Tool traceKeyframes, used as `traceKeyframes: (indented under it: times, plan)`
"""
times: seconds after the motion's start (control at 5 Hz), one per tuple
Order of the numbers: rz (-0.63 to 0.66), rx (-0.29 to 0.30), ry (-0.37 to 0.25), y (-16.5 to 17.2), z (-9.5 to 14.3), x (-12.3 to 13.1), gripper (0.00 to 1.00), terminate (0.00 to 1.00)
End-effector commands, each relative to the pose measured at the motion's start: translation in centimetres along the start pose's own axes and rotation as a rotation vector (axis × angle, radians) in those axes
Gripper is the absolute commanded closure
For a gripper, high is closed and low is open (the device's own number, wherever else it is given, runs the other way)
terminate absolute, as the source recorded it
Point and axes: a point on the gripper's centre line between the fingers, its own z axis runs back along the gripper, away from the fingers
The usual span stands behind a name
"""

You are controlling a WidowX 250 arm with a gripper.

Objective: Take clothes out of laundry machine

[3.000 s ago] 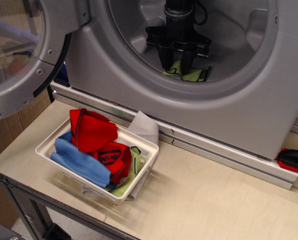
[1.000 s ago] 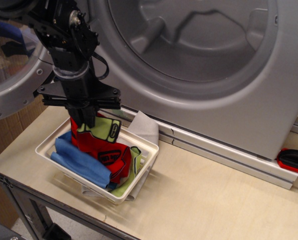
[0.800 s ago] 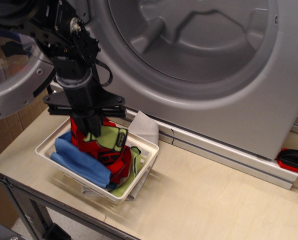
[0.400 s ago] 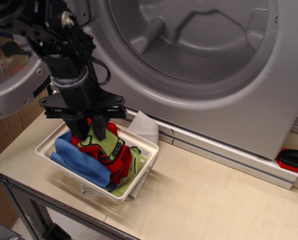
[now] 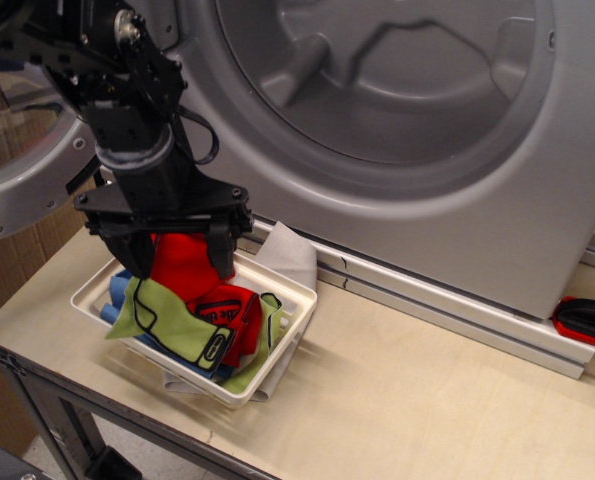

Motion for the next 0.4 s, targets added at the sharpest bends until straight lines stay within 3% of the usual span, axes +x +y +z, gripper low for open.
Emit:
traceKeyframes:
  times: [0.0, 0.2]
  plan:
    - [-0.02, 0.027, -0.021, -0.6, 1.5, 2.0, 0.0, 0.0]
    - [-0.059, -0.016, 0.018, -0.3, 2.9, 2.7, 0.0, 0.0]
